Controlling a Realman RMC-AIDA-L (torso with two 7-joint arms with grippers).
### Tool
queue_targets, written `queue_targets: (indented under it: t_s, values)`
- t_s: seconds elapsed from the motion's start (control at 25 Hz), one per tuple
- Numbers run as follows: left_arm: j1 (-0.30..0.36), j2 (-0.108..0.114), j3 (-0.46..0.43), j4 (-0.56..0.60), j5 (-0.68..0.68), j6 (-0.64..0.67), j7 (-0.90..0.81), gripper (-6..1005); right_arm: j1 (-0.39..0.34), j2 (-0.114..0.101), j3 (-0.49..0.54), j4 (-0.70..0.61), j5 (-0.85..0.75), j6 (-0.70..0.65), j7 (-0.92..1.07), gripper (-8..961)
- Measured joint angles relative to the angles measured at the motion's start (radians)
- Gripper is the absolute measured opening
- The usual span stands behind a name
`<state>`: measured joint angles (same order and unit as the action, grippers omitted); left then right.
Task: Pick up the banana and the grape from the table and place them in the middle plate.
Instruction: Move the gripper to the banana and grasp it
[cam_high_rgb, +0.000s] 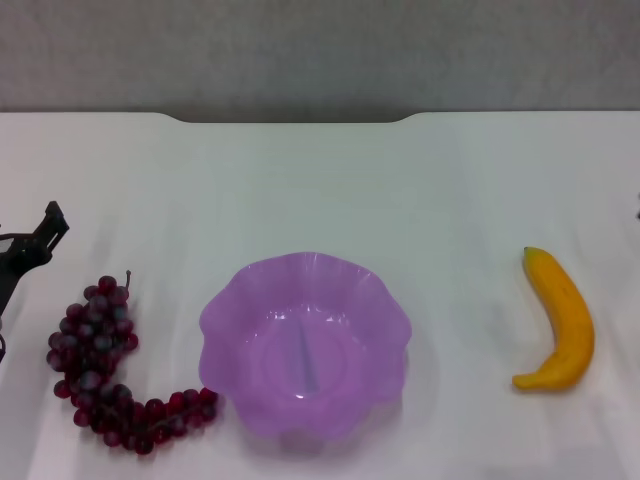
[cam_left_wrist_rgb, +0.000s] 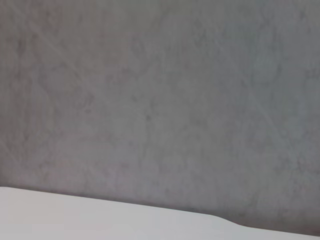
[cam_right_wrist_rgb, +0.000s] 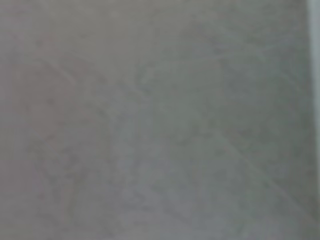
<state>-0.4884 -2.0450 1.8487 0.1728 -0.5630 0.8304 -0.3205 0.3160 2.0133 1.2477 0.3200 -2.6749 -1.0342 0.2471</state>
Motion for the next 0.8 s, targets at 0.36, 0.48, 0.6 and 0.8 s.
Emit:
queue_targets:
  t_s: [0.36,0.48,0.6,0.8]
  values:
    - [-0.001,-0.003,0.006,0.004,0.001,0.004,-0.004,895,0.007,0.006,-0.019,-0.05,0.122,0.009,-0.045,879]
    - [-0.001,-0.003,0.008,0.005,0.003,0.008,-0.003,895,0.007,0.005,-0.027,-0.056,0.122,0.01,-0.045,879]
    - [0.0,-0.003,0.008,0.005,0.003,0.015,-0.003,895,0.013,0.004,-0.033,-0.072,0.12,0.019,-0.046,879]
    - [0.011,-0.002,0.007,0.0,0.0,0.017,-0.003,895,0.017,-0.01,-0.094,0.009,0.106,0.116,-0.041,879]
